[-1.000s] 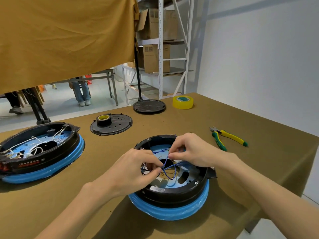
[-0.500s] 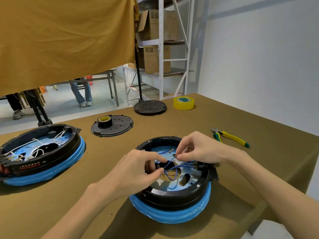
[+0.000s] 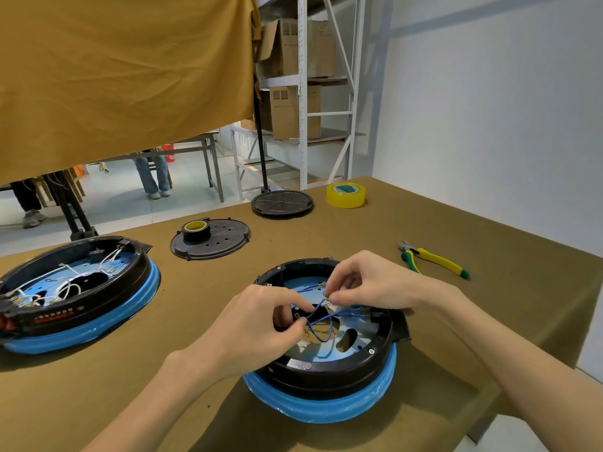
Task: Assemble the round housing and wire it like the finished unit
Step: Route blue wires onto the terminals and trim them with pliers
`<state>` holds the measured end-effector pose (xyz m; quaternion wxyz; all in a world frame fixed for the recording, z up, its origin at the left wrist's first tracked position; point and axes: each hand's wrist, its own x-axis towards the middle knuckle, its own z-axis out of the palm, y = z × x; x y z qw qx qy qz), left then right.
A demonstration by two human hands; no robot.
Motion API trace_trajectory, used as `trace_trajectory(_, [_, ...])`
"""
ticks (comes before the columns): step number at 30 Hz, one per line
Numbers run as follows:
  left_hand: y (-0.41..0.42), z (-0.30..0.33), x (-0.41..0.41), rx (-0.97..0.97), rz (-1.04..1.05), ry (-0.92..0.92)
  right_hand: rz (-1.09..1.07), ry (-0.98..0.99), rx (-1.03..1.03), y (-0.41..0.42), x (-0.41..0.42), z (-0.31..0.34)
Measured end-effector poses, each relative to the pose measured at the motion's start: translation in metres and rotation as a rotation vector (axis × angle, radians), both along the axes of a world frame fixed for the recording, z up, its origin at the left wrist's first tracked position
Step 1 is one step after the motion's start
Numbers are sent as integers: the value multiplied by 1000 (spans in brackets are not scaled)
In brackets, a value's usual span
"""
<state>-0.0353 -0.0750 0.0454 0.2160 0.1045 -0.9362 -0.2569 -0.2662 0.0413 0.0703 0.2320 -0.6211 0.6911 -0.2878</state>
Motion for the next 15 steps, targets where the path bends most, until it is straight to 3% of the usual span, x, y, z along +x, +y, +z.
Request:
trace_trajectory(5, [1,1,0,8,29,32,-27,54,-20,-4,4,-7])
trace_trajectory(11, [2,1,1,-15,-10,-35,35,-154,-83,4,-6,-2])
trace_trajectory(15, [5,3,-1,-52,-87,-85,95,-227,-14,3,-7,5])
